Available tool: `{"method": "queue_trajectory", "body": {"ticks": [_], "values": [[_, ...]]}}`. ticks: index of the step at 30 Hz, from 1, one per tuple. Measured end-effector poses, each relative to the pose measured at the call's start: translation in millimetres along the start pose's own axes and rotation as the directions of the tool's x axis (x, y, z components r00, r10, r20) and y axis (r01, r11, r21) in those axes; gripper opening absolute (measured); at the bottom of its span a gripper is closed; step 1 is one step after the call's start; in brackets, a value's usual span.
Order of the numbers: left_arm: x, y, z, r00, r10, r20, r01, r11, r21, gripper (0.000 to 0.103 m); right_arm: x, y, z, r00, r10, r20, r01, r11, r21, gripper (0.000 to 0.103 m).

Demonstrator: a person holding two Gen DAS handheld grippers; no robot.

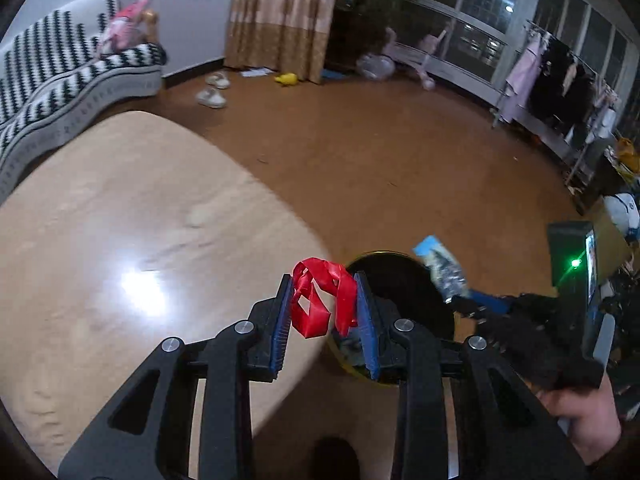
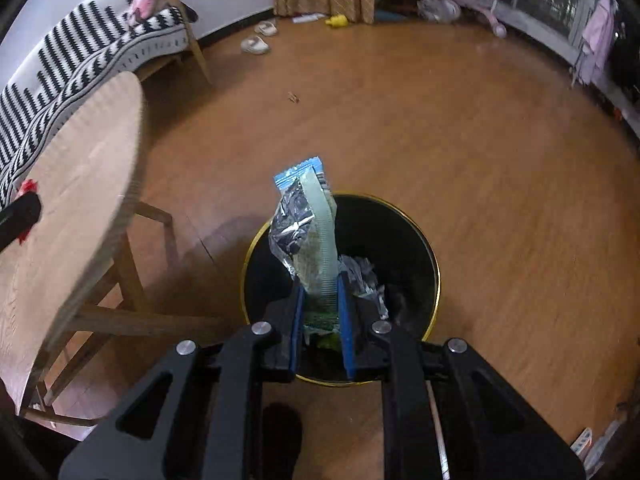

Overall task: Collect trash
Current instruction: 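Carry the snack wrapper and ribbon over the bin and open both tools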

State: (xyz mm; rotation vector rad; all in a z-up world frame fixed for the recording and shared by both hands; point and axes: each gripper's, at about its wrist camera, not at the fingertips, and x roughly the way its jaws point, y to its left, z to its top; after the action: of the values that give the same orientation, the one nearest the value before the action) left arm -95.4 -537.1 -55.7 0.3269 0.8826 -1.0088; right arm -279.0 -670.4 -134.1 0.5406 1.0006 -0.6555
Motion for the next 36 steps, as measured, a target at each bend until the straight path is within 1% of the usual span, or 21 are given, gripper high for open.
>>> {"method": "queue_trajectory", "body": {"ticks": [2, 4, 6, 9, 13, 24, 25, 26, 27, 28, 29, 33, 36], "values": [[15.0, -12.4, 0.9, 1.0, -0.02, -0.008, 0.02, 1.0, 0.018, 0.029, 5.0, -3.0, 2.8, 1.0, 0.005, -0.007, -0.005, 1.0, 0.004, 0.016], [22.0, -21.7, -1.7, 1.0, -0.009, -0.012, 0.01, 0.998, 0.057, 0.03, 8.0, -8.5, 2.0, 1.0, 0.008, -0.013, -0.008, 1.0, 0.01, 0.016], [25.6, -24.2, -1.0, 1.0, -0.002, -0.009, 0.002, 0.997, 0.074, 0.03, 12.7, -9.7, 2.7, 0.999, 0.022, -0.026, -0.022, 1.0, 0.02, 0.016], [30.9, -25.0, -0.8, 1.0, -0.011, -0.017, 0.012, 0.998, 0.068, 0.03, 22.2, -2.6, 5.9, 0.999, 0.022, -0.043, -0.021, 0.999, 0.028, 0.016], [39.6, -30.1, 0.0, 0.999, -0.013, -0.029, 0.015, 0.997, 0.082, 0.03, 35.6, 2.0, 14.0, 0.998, 0.029, -0.059, -0.027, 0.999, 0.042, 0.016], [59.4, -44.5, 1.1, 0.998, -0.025, -0.059, 0.031, 0.995, 0.098, 0.03, 37.6, -11.6, 15.0, 0.997, 0.051, -0.055, -0.047, 0.996, 0.077, 0.016], [61.3, -44.5, -0.4, 0.998, -0.025, -0.06, 0.031, 0.994, 0.101, 0.03, 37.6, -12.8, 15.7, 0.997, 0.055, -0.053, -0.051, 0.995, 0.08, 0.018], [63.6, -42.1, -0.2, 0.998, -0.026, -0.063, 0.033, 0.994, 0.103, 0.03, 36.5, -14.1, 16.9, 0.997, 0.055, -0.049, -0.05, 0.995, 0.09, 0.03], [65.2, -41.1, -0.5, 0.997, -0.028, -0.067, 0.035, 0.994, 0.104, 0.03, 34.6, -15.6, 17.3, 0.998, 0.054, -0.041, -0.05, 0.994, 0.095, 0.05], [67.1, -40.9, -0.1, 0.997, -0.03, -0.07, 0.037, 0.994, 0.103, 0.03, 32.2, -17.3, 18.5, 0.998, 0.051, -0.027, -0.048, 0.994, 0.098, 0.06], [68.0, -41.3, -0.3, 0.997, -0.031, -0.072, 0.039, 0.994, 0.103, 0.03, 30.3, -17.0, 18.5, 0.999, 0.05, -0.017, -0.048, 0.994, 0.098, 0.066], [72.9, -44.3, -0.5, 0.996, -0.047, -0.077, 0.055, 0.993, 0.106, 0.03, 23.8, -19.7, 20.1, 0.999, 0.047, -0.001, -0.046, 0.993, 0.107, 0.066], [79.7, -45.8, 1.2, 0.994, -0.078, -0.082, 0.085, 0.992, 0.094, 0.03, 19.8, -27.5, 19.0, 1.0, 0.024, 0.007, -0.025, 0.989, 0.143, 0.066]]}}
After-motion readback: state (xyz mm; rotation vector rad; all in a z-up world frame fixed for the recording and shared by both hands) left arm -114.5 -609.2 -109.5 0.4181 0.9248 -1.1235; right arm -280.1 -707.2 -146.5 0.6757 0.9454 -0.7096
